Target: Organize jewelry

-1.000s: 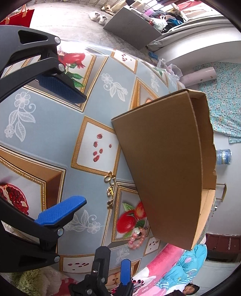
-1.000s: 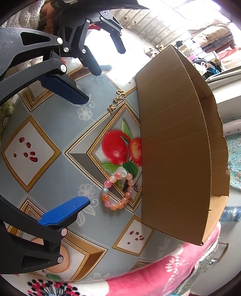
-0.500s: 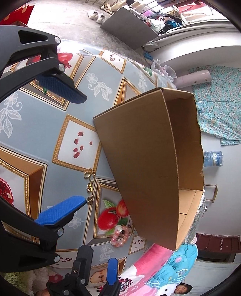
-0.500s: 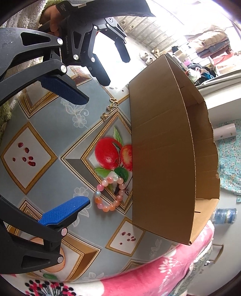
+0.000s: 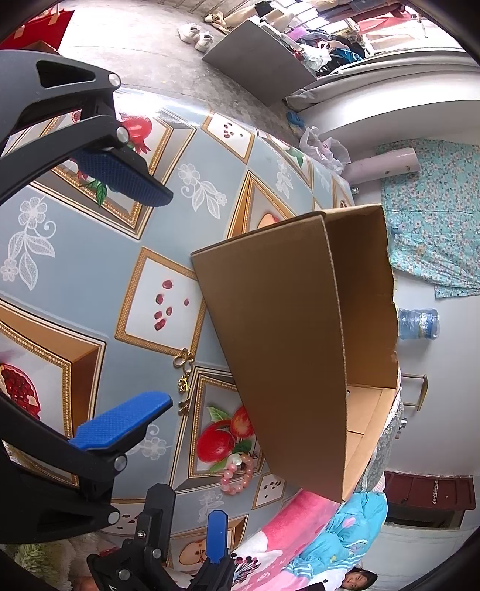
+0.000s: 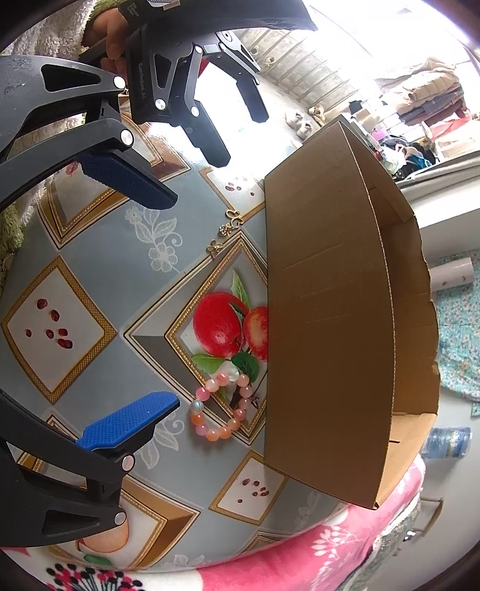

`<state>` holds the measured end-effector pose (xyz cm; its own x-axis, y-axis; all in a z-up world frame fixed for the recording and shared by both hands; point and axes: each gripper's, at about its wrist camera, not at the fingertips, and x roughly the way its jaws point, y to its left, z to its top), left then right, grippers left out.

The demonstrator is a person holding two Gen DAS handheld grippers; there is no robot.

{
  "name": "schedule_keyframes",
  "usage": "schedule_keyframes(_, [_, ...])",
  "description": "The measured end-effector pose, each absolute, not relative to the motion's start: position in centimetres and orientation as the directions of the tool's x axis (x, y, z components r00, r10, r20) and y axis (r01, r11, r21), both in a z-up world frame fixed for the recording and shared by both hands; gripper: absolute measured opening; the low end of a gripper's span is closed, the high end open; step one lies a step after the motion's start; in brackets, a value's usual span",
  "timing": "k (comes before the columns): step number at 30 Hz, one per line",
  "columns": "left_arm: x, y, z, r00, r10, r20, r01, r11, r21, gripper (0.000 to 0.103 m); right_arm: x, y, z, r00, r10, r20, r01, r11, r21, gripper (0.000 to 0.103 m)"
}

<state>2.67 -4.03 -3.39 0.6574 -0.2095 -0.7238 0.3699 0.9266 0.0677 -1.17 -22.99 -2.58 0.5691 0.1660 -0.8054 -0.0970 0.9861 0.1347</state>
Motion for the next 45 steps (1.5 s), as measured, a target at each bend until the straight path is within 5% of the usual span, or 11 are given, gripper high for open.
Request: schedule_keyframes(45, [0.8,-4.1,-4.4,0.674,-0.190,-0.714,0.345,0.935,0.077,0.097,0.6,-22.2,-1.6,0.589,0.178,-0.788,-0.121,0.984,0.132,0.089])
